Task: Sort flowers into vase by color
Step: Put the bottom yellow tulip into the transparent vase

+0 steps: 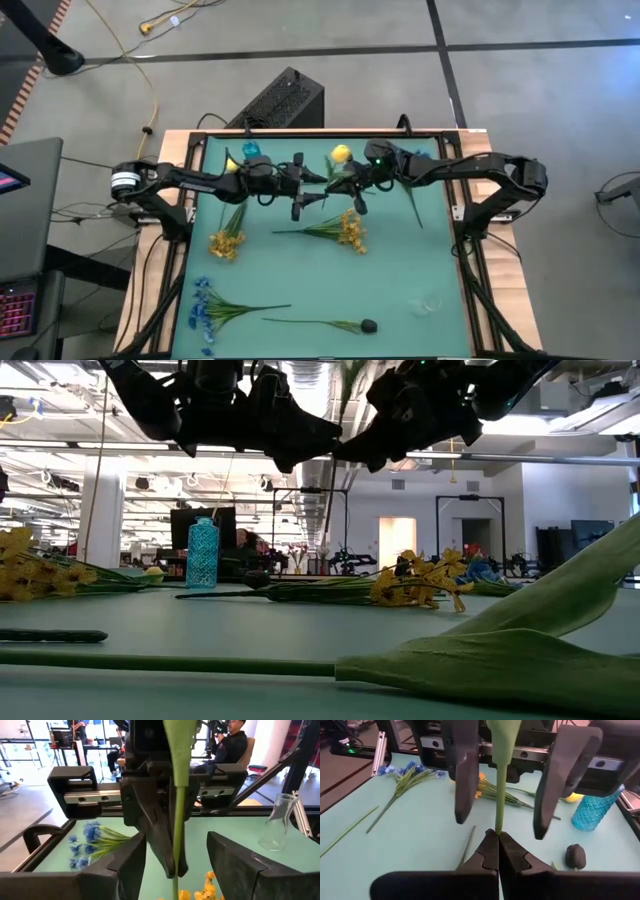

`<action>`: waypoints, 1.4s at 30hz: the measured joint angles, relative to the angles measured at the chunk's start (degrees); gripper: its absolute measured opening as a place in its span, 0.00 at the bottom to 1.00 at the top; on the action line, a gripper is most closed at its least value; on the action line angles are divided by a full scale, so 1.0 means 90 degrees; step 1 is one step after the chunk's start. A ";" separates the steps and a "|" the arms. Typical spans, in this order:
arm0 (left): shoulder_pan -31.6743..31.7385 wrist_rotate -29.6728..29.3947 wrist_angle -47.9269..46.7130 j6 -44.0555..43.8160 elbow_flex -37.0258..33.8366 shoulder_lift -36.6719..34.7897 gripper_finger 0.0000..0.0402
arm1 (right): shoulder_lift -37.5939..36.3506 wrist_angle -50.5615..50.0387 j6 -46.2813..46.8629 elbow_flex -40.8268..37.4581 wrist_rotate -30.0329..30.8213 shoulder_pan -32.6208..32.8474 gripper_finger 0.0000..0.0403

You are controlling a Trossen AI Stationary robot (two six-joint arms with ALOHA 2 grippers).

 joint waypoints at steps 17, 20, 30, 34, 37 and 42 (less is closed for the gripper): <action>-0.0005 0.0233 -0.0043 0.0019 -0.0002 0.0000 0.18 | -0.0005 -0.0179 0.0157 0.0000 0.0001 0.0058 0.05; -0.0006 0.0237 -0.0043 -0.0056 -0.0002 -0.0002 0.15 | -0.0005 -0.0185 0.0158 0.0000 0.0002 0.0130 0.05; -0.0241 0.0398 -0.0043 -0.0051 -0.0005 -0.0002 0.13 | -0.0007 -0.0342 0.0158 0.0000 0.0013 0.0402 0.05; -0.0355 0.0702 -0.0046 0.0031 -0.0007 -0.0002 0.12 | -0.0007 -0.0408 0.0122 0.0000 0.0002 0.0483 0.09; -0.0435 0.0729 -0.0046 0.0072 -0.0007 -0.0002 0.07 | -0.0007 -0.0428 0.0121 0.0000 -0.0012 0.0518 0.13; -0.0492 0.0736 -0.0046 0.0122 -0.0007 -0.0005 0.01 | -0.0007 -0.0437 0.0121 0.0000 -0.0010 0.0582 0.17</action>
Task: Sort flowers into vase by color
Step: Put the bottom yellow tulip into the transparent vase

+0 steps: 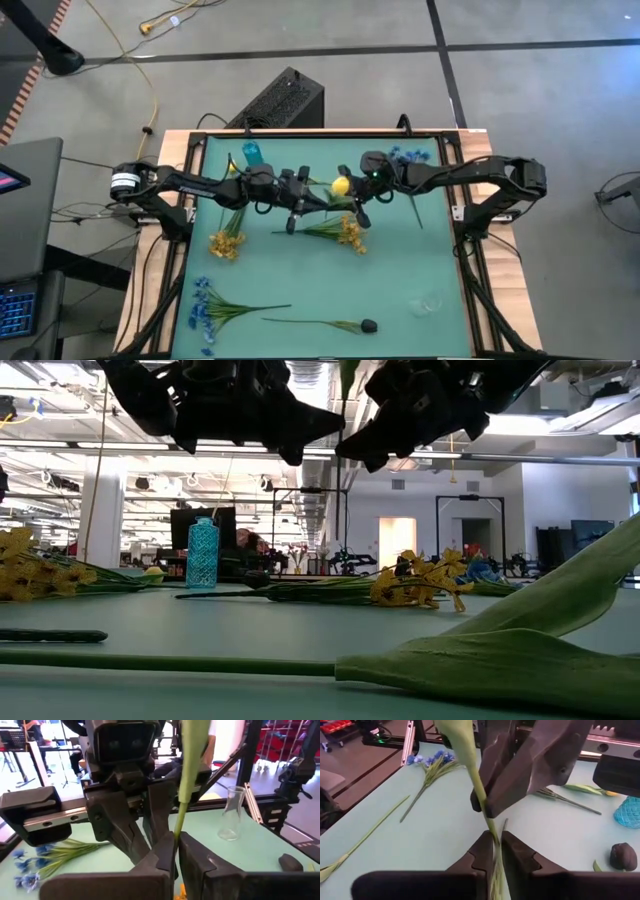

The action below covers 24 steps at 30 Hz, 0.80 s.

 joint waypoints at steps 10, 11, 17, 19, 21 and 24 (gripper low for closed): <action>-0.0008 0.0079 -0.0002 -0.0010 0.0000 0.0000 0.00 | -0.0130 -0.0573 -0.0004 -0.0002 0.0039 0.0077 0.41; -0.0008 0.0077 -0.0005 -0.0011 0.0000 0.0000 0.00 | -0.0208 -0.0744 -0.0013 -0.0002 0.0086 0.0029 0.45; -0.0006 0.0118 0.0052 -0.0060 0.0000 0.0000 0.00 | -0.0951 -0.2425 0.0291 0.0000 0.0201 -0.0459 0.61; -0.0012 0.0297 0.0263 -0.0197 0.0000 -0.0002 0.00 | -0.1190 -0.2905 0.0514 0.0002 0.0368 -0.0588 0.62; -0.0089 0.0478 0.0689 -0.0363 0.0000 0.0004 0.00 | -0.1417 -0.3538 0.0580 0.0002 0.0687 -0.0662 0.62; -0.0385 0.0518 0.1295 -0.0402 0.0000 0.0047 0.00 | -0.1670 -0.4315 0.0617 0.0002 0.1220 -0.0713 0.60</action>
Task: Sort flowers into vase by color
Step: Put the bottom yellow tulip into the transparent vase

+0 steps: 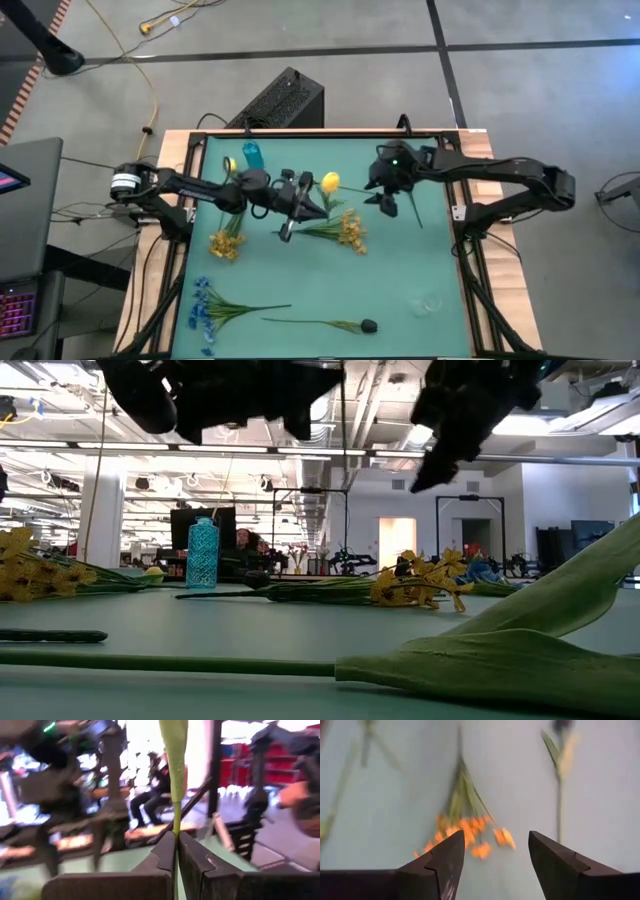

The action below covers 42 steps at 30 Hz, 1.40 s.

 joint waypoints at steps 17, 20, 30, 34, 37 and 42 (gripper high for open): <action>-0.1112 -0.0656 0.0025 0.0377 0.2129 0.1801 0.00 | -0.0500 0.0563 -0.0171 -0.1201 0.0282 -0.0465 0.53; -0.1229 -0.0641 0.0014 0.0177 0.2818 0.2330 0.00 | -0.0882 0.1315 0.0101 -0.1839 0.0271 -0.0697 0.51; -0.1706 -0.0670 -0.0042 0.0091 0.5106 0.3740 0.00 | -0.1752 0.2845 0.0544 -0.3360 0.0271 -0.1208 0.44; -0.1789 -0.0900 -0.0664 0.0115 0.6335 0.4591 0.00 | -0.1779 0.2858 0.0544 -0.3583 0.0270 -0.1290 0.42; -0.1791 -0.0745 -0.1162 -0.0094 0.7411 0.5248 0.00 | -0.1776 0.2867 0.0544 -0.3687 0.0268 -0.1288 0.42; -0.1790 -0.0471 -0.1886 -0.0283 0.8772 0.5947 0.00 | -0.1776 0.2859 0.0403 -0.3774 0.0268 -0.1275 0.42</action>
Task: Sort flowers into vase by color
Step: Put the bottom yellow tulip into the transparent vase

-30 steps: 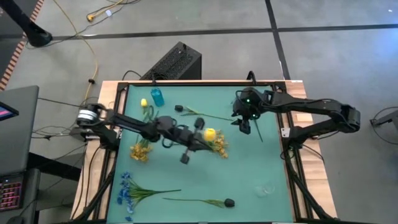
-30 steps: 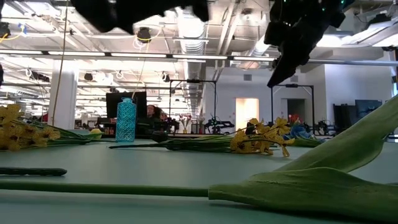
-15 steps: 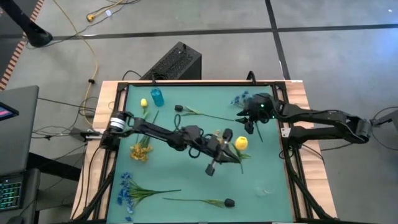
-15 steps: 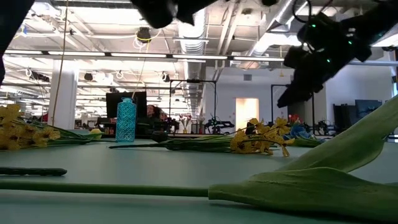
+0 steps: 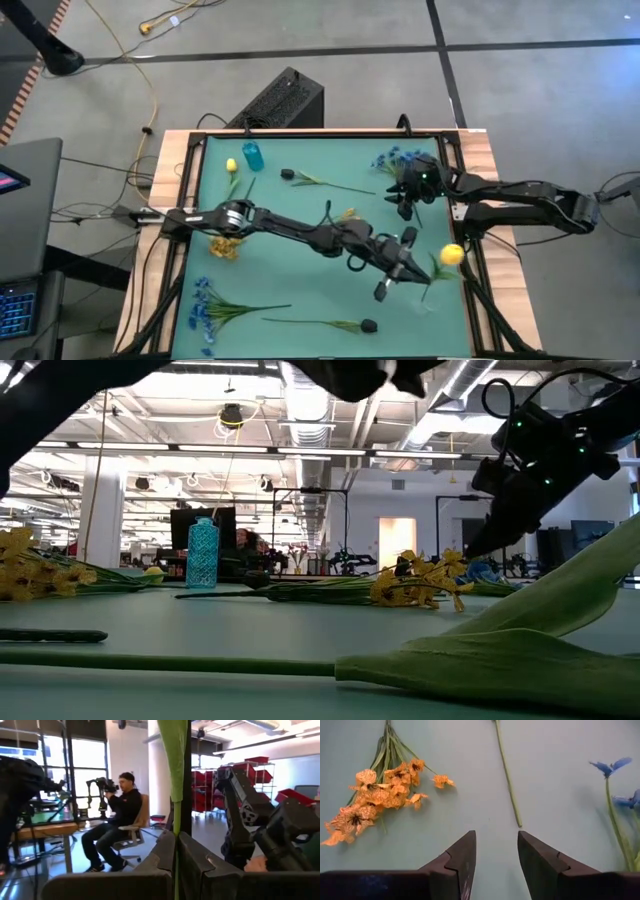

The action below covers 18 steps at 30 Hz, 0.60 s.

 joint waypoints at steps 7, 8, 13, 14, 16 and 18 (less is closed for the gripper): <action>-0.0002 -0.0269 -0.0032 0.0193 0.0308 0.0086 0.00 | 0.0000 0.0006 -0.0182 0.0000 -0.0002 0.0000 0.42; -0.0002 -0.0308 -0.0009 0.0225 0.0308 0.0085 0.00 | 0.0000 0.0005 -0.0184 0.0000 -0.0002 0.0000 0.42; -0.0006 -0.0349 -0.0051 0.0275 0.0308 0.0085 0.00 | 0.0000 0.0003 -0.0196 0.0000 -0.0002 0.0000 0.42; -0.0020 -0.0349 -0.0064 0.0274 0.0308 0.0085 0.00 | 0.0000 0.0001 -0.0196 0.0000 -0.0002 0.0000 0.42; -0.0056 -0.0346 -0.0142 0.0209 0.0308 0.0087 0.00 | 0.0002 -0.0003 -0.0196 0.0000 -0.0002 0.0000 0.42; -0.0086 -0.0346 -0.0238 0.0230 0.0306 0.0087 0.00 | 0.0002 -0.0007 -0.0196 0.0002 -0.0002 0.0000 0.42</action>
